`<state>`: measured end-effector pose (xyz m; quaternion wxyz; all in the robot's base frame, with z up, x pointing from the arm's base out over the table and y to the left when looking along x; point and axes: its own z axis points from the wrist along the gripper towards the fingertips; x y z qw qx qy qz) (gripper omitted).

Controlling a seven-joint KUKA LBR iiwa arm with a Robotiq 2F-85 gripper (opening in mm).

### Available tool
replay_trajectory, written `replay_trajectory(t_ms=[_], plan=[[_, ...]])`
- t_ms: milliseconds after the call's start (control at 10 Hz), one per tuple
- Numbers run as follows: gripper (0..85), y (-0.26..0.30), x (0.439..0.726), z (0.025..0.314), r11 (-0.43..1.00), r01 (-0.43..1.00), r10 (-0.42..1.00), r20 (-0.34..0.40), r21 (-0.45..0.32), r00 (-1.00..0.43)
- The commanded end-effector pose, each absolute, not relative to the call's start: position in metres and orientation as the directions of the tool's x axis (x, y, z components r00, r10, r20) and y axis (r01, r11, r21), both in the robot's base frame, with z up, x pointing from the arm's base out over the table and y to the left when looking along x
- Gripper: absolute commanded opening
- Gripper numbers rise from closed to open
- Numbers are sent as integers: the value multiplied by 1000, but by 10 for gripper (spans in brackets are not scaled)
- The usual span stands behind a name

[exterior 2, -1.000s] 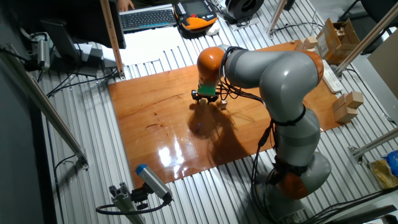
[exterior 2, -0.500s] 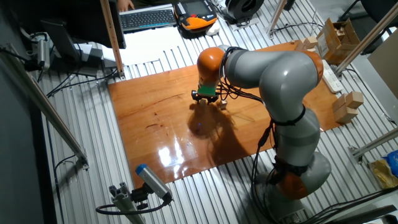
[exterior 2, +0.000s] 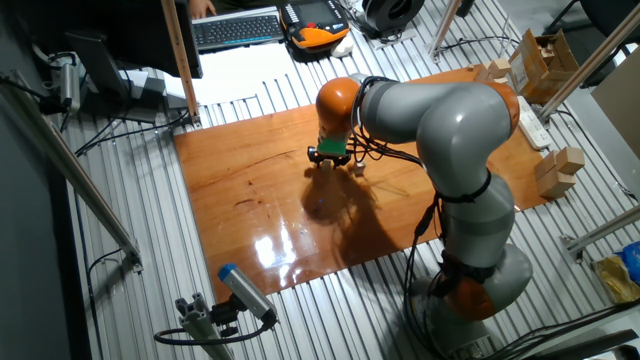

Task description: Stack the blocks in a vertical line of five

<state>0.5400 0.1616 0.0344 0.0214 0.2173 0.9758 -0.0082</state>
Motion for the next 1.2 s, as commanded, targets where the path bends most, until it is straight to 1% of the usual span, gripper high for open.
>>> replay_trajectory(t_ms=[0,400,500,900,1100], plan=[[510,162,540,34,906,423,422,-45,-5,-905],[510,161,540,34,912,410,408,-48,-16,-912],[340,161,540,34,913,407,406,-48,-16,-913],[340,161,540,34,921,390,389,-41,-13,-920],[0,161,539,40,929,370,369,-22,-8,-929]])
